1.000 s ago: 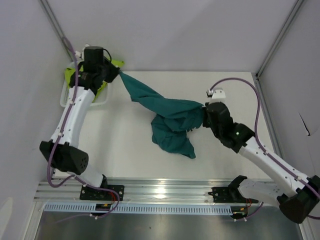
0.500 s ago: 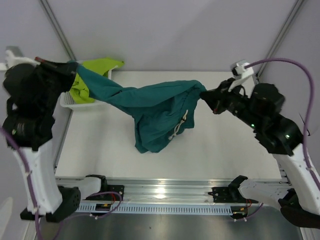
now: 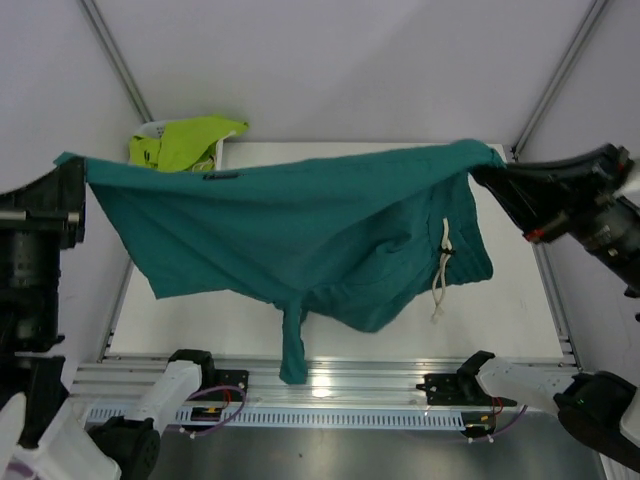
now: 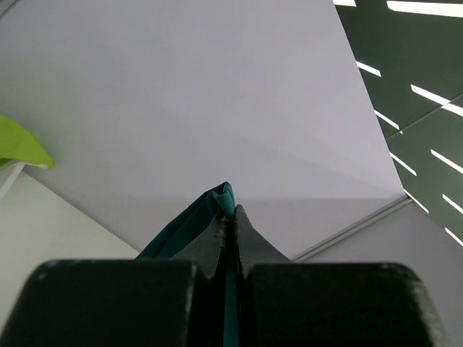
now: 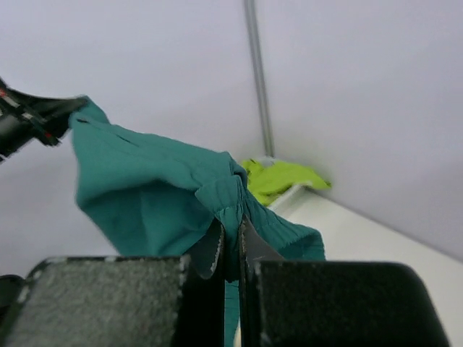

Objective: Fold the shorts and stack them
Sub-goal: Flatten the shorts out

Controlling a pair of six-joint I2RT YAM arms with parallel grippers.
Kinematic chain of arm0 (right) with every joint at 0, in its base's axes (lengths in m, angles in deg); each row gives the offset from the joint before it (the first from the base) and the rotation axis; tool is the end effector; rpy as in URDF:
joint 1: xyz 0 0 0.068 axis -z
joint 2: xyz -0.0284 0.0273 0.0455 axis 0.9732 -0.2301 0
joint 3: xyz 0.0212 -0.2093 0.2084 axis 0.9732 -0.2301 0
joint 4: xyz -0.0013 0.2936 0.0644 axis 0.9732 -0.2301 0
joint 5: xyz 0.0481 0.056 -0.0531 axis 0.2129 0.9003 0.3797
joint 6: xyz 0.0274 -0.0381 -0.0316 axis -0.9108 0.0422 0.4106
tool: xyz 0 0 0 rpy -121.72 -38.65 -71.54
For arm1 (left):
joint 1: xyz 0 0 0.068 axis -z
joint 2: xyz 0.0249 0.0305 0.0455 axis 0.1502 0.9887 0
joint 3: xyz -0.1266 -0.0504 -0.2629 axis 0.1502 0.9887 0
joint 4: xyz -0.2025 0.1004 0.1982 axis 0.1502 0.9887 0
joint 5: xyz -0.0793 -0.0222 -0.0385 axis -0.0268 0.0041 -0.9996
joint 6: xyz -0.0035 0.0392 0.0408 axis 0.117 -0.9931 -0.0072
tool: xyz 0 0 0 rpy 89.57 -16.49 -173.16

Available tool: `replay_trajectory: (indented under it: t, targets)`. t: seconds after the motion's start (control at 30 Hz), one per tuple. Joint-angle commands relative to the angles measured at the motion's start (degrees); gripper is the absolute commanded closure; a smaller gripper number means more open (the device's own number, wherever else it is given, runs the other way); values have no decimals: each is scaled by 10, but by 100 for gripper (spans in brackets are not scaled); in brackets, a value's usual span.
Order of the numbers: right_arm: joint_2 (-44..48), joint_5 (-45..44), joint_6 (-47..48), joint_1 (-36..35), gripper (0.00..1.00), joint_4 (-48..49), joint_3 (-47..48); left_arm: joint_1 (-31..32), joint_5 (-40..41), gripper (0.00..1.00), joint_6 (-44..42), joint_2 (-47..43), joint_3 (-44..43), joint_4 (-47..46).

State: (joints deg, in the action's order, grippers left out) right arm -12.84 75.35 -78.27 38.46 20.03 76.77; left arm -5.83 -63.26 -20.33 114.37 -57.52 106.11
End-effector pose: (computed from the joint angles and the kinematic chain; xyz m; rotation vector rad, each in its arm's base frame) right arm 0.0330 0.0362 0.6772 -0.4957 1.2467 0.8546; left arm -0.0135 0.0086 0.6478 -0.7383 1.1198 -0.7247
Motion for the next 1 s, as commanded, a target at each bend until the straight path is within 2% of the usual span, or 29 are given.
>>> replay_trajectory:
  t: [0.0, 0.07, 0.1, 0.17, 0.2, 0.37, 0.53, 0.7, 0.87, 0.97]
  targets:
    - [-162, -88, 2, 9, 100, -82, 94, -6, -17, 100, 5, 126, -29, -12]
    - [-197, -67, -5, 32, 100, -82, 119, -6, -45, 100, 8, 182, -47, -14]
    - [-215, -16, -19, 69, 100, -73, 117, -6, -55, 100, 7, 206, -53, -14]
    - [-218, 39, -35, 107, 100, -30, 100, -6, -55, 100, 7, 217, -54, -13]
    - [-217, 95, -42, 140, 100, -16, 83, -6, -54, 100, 6, 218, -54, -15]
    - [-195, 197, -69, 186, 100, 53, 63, -6, -47, 100, -4, 209, -83, -9]
    - [-143, 223, -83, 188, 100, 70, 52, -6, -45, 100, 0, 161, -80, -13]
    - [-80, 233, -106, 188, 100, 49, 41, -6, -44, 100, 5, 90, -70, -6]
    - [-18, 232, -126, 187, 100, 38, -6, -6, -40, 100, 15, 17, -16, -13]
    - [-8, 235, -133, 187, 100, 22, 11, -6, -33, 100, 12, 4, -26, -11]
